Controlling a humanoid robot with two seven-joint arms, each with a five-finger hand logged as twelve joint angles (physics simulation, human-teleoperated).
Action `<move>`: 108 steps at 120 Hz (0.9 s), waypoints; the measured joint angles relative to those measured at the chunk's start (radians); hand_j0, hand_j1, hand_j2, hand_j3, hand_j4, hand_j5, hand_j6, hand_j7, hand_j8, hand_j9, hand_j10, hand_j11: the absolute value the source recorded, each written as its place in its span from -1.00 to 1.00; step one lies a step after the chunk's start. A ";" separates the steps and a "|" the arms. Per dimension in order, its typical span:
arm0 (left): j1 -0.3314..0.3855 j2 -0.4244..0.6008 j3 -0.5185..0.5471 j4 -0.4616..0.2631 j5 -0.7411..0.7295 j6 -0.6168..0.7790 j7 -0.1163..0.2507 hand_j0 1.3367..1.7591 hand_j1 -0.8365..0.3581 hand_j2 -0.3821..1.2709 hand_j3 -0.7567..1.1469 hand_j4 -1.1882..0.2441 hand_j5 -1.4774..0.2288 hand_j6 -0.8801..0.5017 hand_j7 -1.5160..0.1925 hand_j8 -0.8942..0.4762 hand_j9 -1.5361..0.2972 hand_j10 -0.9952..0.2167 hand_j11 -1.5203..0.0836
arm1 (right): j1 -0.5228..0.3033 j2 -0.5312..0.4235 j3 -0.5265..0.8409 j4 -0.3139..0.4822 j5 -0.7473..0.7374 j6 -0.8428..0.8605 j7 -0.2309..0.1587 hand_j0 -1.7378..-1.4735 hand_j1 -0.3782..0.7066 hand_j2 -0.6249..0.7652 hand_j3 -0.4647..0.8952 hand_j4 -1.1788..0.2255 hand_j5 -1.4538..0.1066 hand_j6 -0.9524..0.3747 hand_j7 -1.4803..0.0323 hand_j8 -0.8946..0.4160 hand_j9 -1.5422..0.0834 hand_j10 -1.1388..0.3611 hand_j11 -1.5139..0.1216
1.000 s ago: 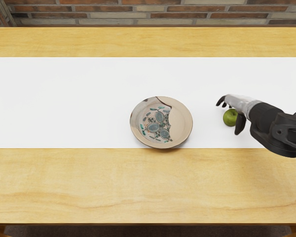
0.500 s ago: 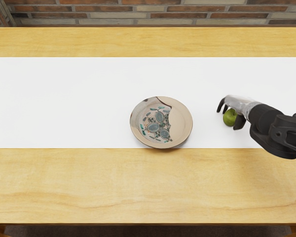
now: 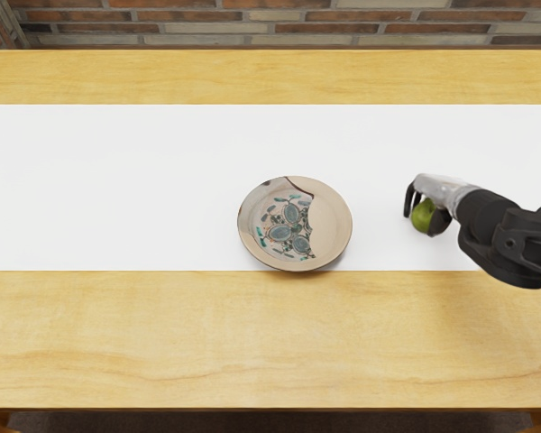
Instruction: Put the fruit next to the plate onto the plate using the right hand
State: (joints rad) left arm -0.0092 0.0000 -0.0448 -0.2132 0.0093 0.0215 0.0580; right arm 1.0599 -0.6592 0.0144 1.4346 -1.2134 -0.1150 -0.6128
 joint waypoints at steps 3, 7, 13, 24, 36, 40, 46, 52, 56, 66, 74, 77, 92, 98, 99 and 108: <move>0.000 0.000 0.000 0.000 0.000 0.000 0.000 0.52 0.98 -0.54 -0.21 0.66 0.73 0.27 0.77 0.30 0.68 0.64 0.90 | 0.001 0.000 0.001 -0.005 0.002 0.000 0.000 -0.27 0.18 0.09 -0.31 -0.29 -0.41 -0.22 -0.28 -0.15 -0.32 -0.18 -0.36; 0.000 0.000 0.000 0.000 0.000 0.000 0.000 0.52 0.98 -0.54 -0.21 0.66 0.73 0.27 0.77 0.30 0.68 0.64 0.90 | 0.001 0.001 0.003 -0.011 0.005 0.000 0.001 -0.28 0.17 0.12 -0.31 -0.31 -0.43 -0.24 -0.29 -0.15 -0.34 -0.19 -0.38; 0.000 0.000 0.000 0.000 0.000 0.000 0.000 0.52 0.98 -0.54 -0.21 0.66 0.73 0.27 0.77 0.30 0.68 0.64 0.90 | 0.003 0.003 0.008 -0.021 0.008 0.000 0.001 -0.30 0.16 0.13 -0.31 -0.32 -0.45 -0.22 -0.31 -0.15 -0.36 -0.19 -0.41; 0.000 0.000 0.000 0.000 0.000 0.000 0.000 0.52 0.98 -0.54 -0.21 0.66 0.73 0.27 0.77 0.30 0.68 0.64 0.90 | 0.004 0.005 0.026 -0.032 0.013 0.001 0.002 -0.33 0.14 0.10 -0.31 -0.33 -0.50 -0.21 -0.34 -0.13 -0.41 -0.18 -0.46; 0.000 0.000 0.000 0.000 0.000 0.000 0.000 0.52 0.98 -0.54 -0.21 0.66 0.73 0.27 0.77 0.30 0.68 0.64 0.90 | 0.005 0.011 0.054 -0.036 0.017 0.005 0.003 -0.35 0.14 0.11 -0.31 -0.33 -0.53 -0.20 -0.36 -0.10 -0.44 -0.16 -0.51; 0.000 0.000 0.000 0.000 0.000 0.000 0.000 0.52 0.98 -0.54 -0.21 0.66 0.73 0.27 0.77 0.30 0.68 0.64 0.90 | 0.006 0.016 0.061 -0.036 0.019 0.006 0.003 -0.36 0.14 0.11 -0.31 -0.33 -0.53 -0.20 -0.36 -0.10 -0.45 -0.15 -0.52; 0.000 0.000 0.000 0.000 0.000 0.000 0.000 0.52 0.98 -0.54 -0.21 0.66 0.73 0.27 0.77 0.30 0.68 0.64 0.90 | 0.011 0.023 0.070 -0.036 0.020 0.009 0.003 -0.36 0.15 0.12 -0.31 -0.34 -0.55 -0.19 -0.36 -0.09 -0.46 -0.15 -0.53; 0.000 0.000 0.000 0.000 0.000 0.000 0.000 0.52 0.98 -0.54 -0.21 0.66 0.73 0.27 0.77 0.30 0.68 0.64 0.90 | 0.014 0.028 0.088 -0.035 0.020 0.010 0.003 -0.37 0.17 0.13 -0.31 -0.33 -0.56 -0.18 -0.37 -0.07 -0.47 -0.14 -0.54; 0.000 0.000 0.000 0.000 0.000 0.000 0.000 0.52 0.98 -0.54 -0.21 0.66 0.73 0.27 0.77 0.30 0.68 0.64 0.90 | 0.017 0.032 0.099 -0.034 0.021 0.011 0.003 -0.38 0.18 0.14 -0.31 -0.33 -0.56 -0.17 -0.37 -0.06 -0.47 -0.13 -0.55; 0.000 0.000 0.000 0.000 0.000 0.000 0.000 0.52 0.98 -0.54 -0.21 0.66 0.73 0.27 0.77 0.30 0.68 0.64 0.90 | 0.033 0.040 0.121 -0.033 0.021 0.011 0.003 -0.39 0.20 0.16 -0.31 -0.33 -0.58 -0.15 -0.38 -0.05 -0.48 -0.11 -0.56; 0.000 0.000 0.000 0.000 0.000 0.000 0.000 0.52 0.98 -0.54 -0.21 0.66 0.73 0.27 0.77 0.30 0.68 0.64 0.90 | 0.041 0.052 0.144 -0.032 0.021 0.011 0.003 -0.39 0.21 0.17 -0.31 -0.34 -0.58 -0.14 -0.38 -0.04 -0.48 -0.10 -0.56; 0.000 0.000 0.000 0.000 0.000 0.000 0.000 0.52 0.98 -0.54 -0.21 0.66 0.73 0.27 0.77 0.30 0.68 0.64 0.90 | 0.043 0.060 0.150 -0.032 0.021 0.011 0.003 -0.39 0.21 0.17 -0.31 -0.34 -0.58 -0.14 -0.38 -0.03 -0.49 -0.10 -0.56; 0.000 0.000 0.000 0.000 0.000 0.000 0.000 0.52 0.98 -0.54 -0.21 0.66 0.73 0.27 0.77 0.30 0.68 0.64 0.90 | 0.051 0.112 0.162 -0.030 0.020 0.025 0.003 -0.40 0.21 0.18 -0.31 -0.33 -0.59 -0.14 -0.38 -0.03 -0.49 -0.10 -0.58; 0.000 0.000 0.000 0.000 0.000 0.000 0.000 0.52 0.98 -0.54 -0.21 0.66 0.73 0.27 0.77 0.30 0.68 0.64 0.90 | 0.065 0.128 0.160 -0.028 0.020 0.037 0.004 -0.40 0.22 0.20 -0.31 -0.33 -0.61 -0.12 -0.38 -0.02 -0.51 -0.10 -0.59; 0.000 0.000 0.000 0.000 0.000 0.000 0.000 0.52 0.98 -0.54 -0.21 0.66 0.73 0.27 0.77 0.30 0.68 0.64 0.90 | 0.069 0.130 0.160 -0.028 0.020 0.040 0.004 -0.40 0.22 0.20 -0.31 -0.33 -0.61 -0.12 -0.38 -0.03 -0.51 -0.11 -0.59; -0.001 0.000 0.000 0.000 0.000 0.000 0.000 0.52 0.98 -0.54 -0.21 0.66 0.73 0.27 0.77 0.30 0.68 0.64 0.90 | 0.093 0.147 0.160 -0.026 0.018 0.056 0.005 -0.40 0.23 0.24 -0.31 -0.33 -0.61 -0.12 -0.38 -0.04 -0.51 -0.15 -0.59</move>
State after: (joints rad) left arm -0.0099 0.0000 -0.0446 -0.2132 0.0092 0.0215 0.0577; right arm 1.1529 -0.5121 0.1742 1.4085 -1.1952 -0.0589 -0.6074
